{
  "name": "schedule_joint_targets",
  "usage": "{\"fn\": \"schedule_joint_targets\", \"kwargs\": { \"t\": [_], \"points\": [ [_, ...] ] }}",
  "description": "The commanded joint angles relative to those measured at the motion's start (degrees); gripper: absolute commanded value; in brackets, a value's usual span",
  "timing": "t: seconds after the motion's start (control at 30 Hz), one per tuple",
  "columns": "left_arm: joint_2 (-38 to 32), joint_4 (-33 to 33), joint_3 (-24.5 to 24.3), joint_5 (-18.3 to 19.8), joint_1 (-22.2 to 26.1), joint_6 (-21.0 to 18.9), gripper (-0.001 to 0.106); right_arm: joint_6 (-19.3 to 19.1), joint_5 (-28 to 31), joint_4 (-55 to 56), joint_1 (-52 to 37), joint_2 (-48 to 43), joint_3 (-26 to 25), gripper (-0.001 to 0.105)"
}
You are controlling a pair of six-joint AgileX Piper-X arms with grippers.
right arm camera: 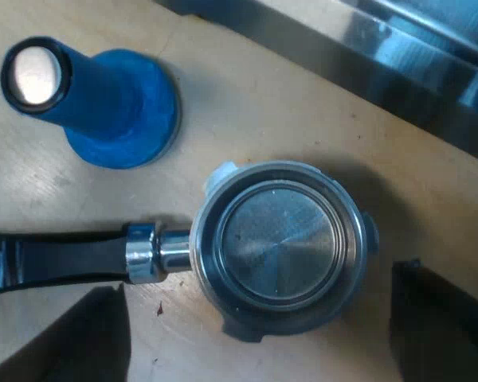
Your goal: Put the handle in the coffee machine
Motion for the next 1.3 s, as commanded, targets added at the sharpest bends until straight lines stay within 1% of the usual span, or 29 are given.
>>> {"fn": "schedule_joint_targets", "kwargs": {
  "t": [0.03,0.13,0.33,0.5,0.7,1.3],
  "points": [
    [-0.17,-0.84,-0.35,0.88,0.07,-0.86,0.076,-1.63,-1.08,-0.68,-0.41,2.41,-1.14,0.069],
    [-0.17,-0.63,-0.35,1.79,0.07,-0.86,0.076,-2.12,-2.01,-0.98,-1.01,3.99,-1.76,0.069],
    [-0.17,0.50,-0.35,1.79,0.07,-0.86,0.076,-2.33,-2.25,-1.02,-3.14,7.02,-3.20,0.069],
    [-0.17,1.25,-0.35,1.79,0.07,-0.86,0.076,-2.36,-6.96,-1.88,-3.59,8.36,-3.19,0.069],
    [-0.17,1.25,-0.35,1.79,0.07,-0.86,0.076,-1.61,-7.16,-2.30,-3.59,10.17,-3.23,0.069],
    [-0.17,1.25,-0.35,1.79,0.07,-0.86,0.076,-1.44,-8.10,-2.26,-3.41,10.14,-3.23,0.069]
  ]
}}
